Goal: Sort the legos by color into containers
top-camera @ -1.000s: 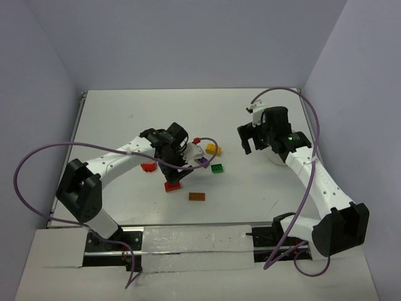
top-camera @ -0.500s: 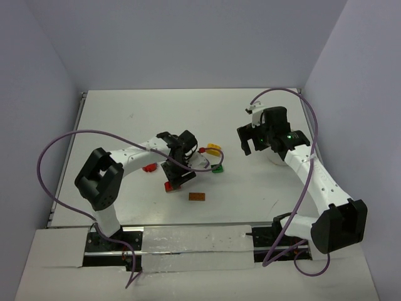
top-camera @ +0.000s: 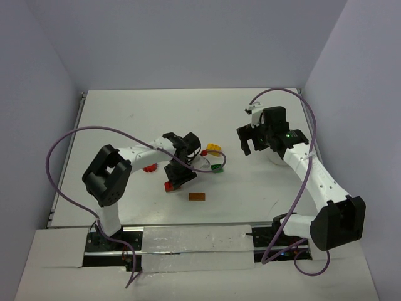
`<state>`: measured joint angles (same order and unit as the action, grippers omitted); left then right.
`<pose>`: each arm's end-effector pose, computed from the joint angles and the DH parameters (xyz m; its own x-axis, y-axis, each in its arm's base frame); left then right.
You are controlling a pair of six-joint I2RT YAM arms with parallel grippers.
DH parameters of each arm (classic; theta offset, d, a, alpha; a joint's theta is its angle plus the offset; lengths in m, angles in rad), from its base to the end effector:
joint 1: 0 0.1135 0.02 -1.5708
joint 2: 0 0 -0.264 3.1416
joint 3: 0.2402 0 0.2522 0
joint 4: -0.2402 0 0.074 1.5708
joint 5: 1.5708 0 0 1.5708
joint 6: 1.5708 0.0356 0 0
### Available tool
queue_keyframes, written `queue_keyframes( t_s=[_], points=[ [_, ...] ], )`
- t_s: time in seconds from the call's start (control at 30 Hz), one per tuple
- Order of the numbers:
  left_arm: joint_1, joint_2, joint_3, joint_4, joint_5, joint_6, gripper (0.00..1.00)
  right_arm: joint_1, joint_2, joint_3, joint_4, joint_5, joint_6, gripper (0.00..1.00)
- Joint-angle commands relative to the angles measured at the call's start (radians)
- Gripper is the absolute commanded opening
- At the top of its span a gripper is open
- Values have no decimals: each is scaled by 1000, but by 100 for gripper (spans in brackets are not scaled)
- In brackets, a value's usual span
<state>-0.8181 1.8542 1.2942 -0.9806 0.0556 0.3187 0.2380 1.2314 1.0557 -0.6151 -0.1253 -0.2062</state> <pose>0.2286 -0.2470 0.1782 -0.4202 0.9063 -0.0461 0.9072 0.4184 -0.0433 0.2523 0.0658 0.3010 -0.6109 -0.3572 -0.7066 -0.4540 0.8892 -0.0570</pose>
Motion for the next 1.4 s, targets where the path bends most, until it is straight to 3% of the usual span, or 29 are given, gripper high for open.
queue_keyframes(
  t_s=[0.0,0.2,0.53,0.67,0.77,0.87,0.93,1.07,1.23,1.37],
  points=[
    [-9,16,42,-17,-2,-4,52,-7,2,26,5,-11,7,100],
    [-9,28,41,-9,-10,-6,47,-8,5,27,3,-10,7,100],
    [-9,39,37,-3,-27,-11,48,-7,6,33,0,-10,6,100],
    [-9,36,36,3,-32,-16,45,-8,4,32,2,-7,7,100],
    [-9,31,34,10,-41,-20,31,-8,3,32,3,-7,8,100],
    [-8,-11,37,36,-42,-26,0,-6,-2,30,5,-18,8,100],
    [-3,-63,39,64,-20,-24,0,-7,-11,32,8,-58,9,100],
    [43,-256,43,157,179,-18,0,-8,-43,62,-8,-232,-5,100],
    [197,-521,-36,279,603,-9,0,-8,-47,174,-57,-508,-10,100],
    [282,-621,-95,339,797,-2,0,-1,-26,261,-97,-723,9,97]
  ],
)
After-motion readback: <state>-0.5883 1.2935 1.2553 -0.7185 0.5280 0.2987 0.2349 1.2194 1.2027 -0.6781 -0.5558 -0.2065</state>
